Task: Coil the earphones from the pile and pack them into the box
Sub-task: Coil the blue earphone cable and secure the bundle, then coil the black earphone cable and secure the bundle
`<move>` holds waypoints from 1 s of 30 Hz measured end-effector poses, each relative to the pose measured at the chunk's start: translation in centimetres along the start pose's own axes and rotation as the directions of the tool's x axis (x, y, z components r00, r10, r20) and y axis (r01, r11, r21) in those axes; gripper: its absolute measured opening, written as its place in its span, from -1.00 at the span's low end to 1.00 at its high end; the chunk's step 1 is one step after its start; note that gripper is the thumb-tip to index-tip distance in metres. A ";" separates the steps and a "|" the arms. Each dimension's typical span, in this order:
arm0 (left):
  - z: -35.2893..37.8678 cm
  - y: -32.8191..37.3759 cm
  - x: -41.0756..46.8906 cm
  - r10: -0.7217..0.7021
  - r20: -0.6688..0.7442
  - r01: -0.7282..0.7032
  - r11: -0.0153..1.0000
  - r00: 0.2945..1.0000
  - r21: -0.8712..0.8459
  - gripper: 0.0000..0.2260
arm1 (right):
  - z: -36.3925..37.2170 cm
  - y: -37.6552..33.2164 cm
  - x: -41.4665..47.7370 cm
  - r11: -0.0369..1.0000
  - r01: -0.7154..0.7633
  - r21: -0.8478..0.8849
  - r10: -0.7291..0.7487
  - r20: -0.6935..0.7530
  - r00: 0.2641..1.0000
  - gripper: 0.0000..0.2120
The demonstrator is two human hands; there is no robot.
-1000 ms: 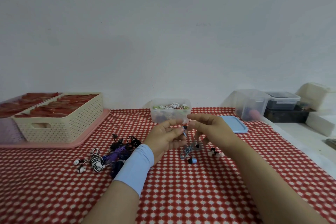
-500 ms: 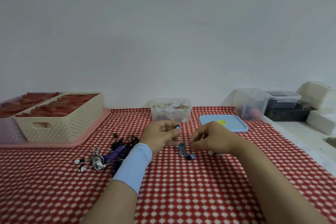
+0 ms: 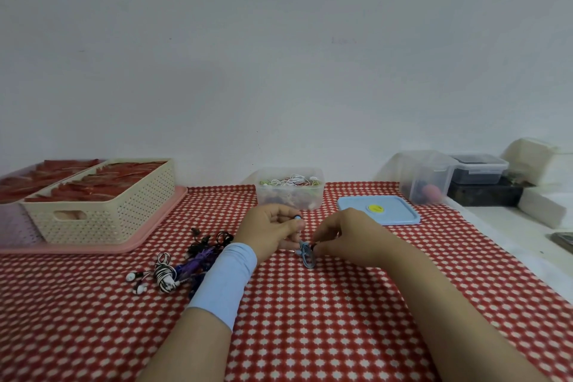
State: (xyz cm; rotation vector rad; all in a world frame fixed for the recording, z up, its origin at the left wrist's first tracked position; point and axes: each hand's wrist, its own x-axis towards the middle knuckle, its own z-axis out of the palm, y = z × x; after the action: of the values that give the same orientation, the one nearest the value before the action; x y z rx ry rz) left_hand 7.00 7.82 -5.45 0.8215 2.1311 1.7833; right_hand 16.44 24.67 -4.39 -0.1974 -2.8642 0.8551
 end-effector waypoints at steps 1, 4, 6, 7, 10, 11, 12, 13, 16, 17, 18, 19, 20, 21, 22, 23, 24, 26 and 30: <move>-0.1 0.1 0.0 0.002 -0.009 -0.002 1.000 1.000 0.028 -0.81 | 0.2 -0.3 0.0 1.000 -0.004 -0.006 0.004 -0.018 1.000 -0.79; -0.3 0.0 0.1 0.033 -0.027 -0.027 0.981 0.999 0.192 -0.78 | 1.2 -1.5 0.3 0.994 -0.015 -0.111 0.016 0.006 1.000 -0.65; -0.4 -0.2 0.3 0.065 -0.046 -0.047 0.951 0.997 0.307 -0.76 | 1.9 -2.4 0.7 0.977 -0.038 -0.212 0.049 0.048 0.998 -0.64; -0.5 -0.3 0.4 0.078 -0.059 -0.053 0.937 0.995 0.346 -0.76 | 2.3 -2.8 1.0 0.965 -0.048 -0.256 0.065 0.058 0.996 -0.63; -1.1 -0.1 0.7 0.081 -0.087 -0.030 0.880 0.993 0.475 -0.78 | 2.8 -3.3 2.4 0.944 -0.055 -0.325 0.071 0.035 0.997 -0.70; -1.4 0.1 0.9 0.067 -0.087 -0.014 0.865 0.994 0.502 -0.78 | 2.7 -3.2 2.9 0.944 -0.051 -0.326 0.065 0.032 0.997 -0.73; -1.7 0.3 1.2 0.055 -0.081 -0.005 0.855 0.995 0.518 -0.78 | 2.5 -3.0 3.3 0.949 -0.046 -0.312 0.059 0.034 0.998 -0.76; -2.1 0.5 1.6 0.047 -0.072 -0.002 0.847 0.996 0.532 -0.79 | 2.1 -2.9 3.8 0.960 -0.044 -0.278 0.056 0.035 0.998 -0.78; -3.3 1.7 3.2 0.070 -0.077 -0.016 0.837 0.995 0.547 -0.80 | 0.3 -2.8 5.1 0.987 -0.028 -0.160 0.027 -0.009 1.000 -0.77; -3.8 2.2 4.0 0.078 -0.094 -0.015 0.843 0.992 0.537 -0.79 | -0.5 -2.9 5.7 0.991 -0.022 -0.136 0.016 -0.041 0.999 -0.74; -4.2 2.9 4.8 0.089 -0.113 -0.015 0.845 0.990 0.535 -0.77 | -1.3 -3.1 6.5 0.994 -0.017 -0.111 0.010 -0.069 0.998 -0.71; -4.7 3.4 5.6 0.104 -0.131 -0.016 0.839 0.986 0.543 -0.76 | -2.0 -3.2 7.3 0.995 -0.014 -0.096 0.005 -0.091 0.996 -0.70; -5.2 4.0 7.1 0.117 -0.147 -0.017 0.832 0.982 0.554 -0.77 | -2.9 -3.4 8.8 0.995 -0.007 -0.101 -0.003 -0.106 0.994 -0.69; -5.6 4.4 7.7 0.121 -0.150 -0.016 0.825 0.981 0.565 -0.78 | -3.4 -3.5 9.5 0.992 0.002 -0.123 -0.017 -0.118 0.993 -0.68; -5.8 4.9 8.5 0.119 -0.145 -0.016 0.823 0.982 0.568 -0.80 | -3.9 -3.7 10.3 0.989 0.018 -0.146 -0.037 -0.126 0.991 -0.67; -6.1 5.1 9.2 0.111 -0.135 -0.014 0.821 0.985 0.570 -0.82 | -4.3 -3.7 11.1 0.987 0.033 -0.157 -0.054 -0.130 0.990 -0.66; -6.3 5.1 10.1 0.099 -0.127 -0.006 0.813 0.987 0.582 -0.83 | -4.5 -3.7 12.2 0.987 0.047 -0.156 -0.067 -0.129 0.989 -0.65; -6.7 4.8 11.9 0.072 -0.124 0.022 0.780 0.990 0.625 -0.85 | -4.6 -3.8 14.3 0.984 0.067 -0.165 -0.089 -0.129 0.988 -0.64; -7.3 2.9 14.0 0.007 -0.087 0.056 0.714 0.996 0.698 -0.82 | -3.1 -3.3 17.6 0.988 0.079 -0.130 -0.090 -0.085 0.992 -0.50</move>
State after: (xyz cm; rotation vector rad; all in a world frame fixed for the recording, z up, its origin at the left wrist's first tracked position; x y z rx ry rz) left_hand -7.37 9.93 1.28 0.8607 2.9034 0.9490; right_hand -0.56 26.50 1.81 -0.1241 -2.8207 0.6334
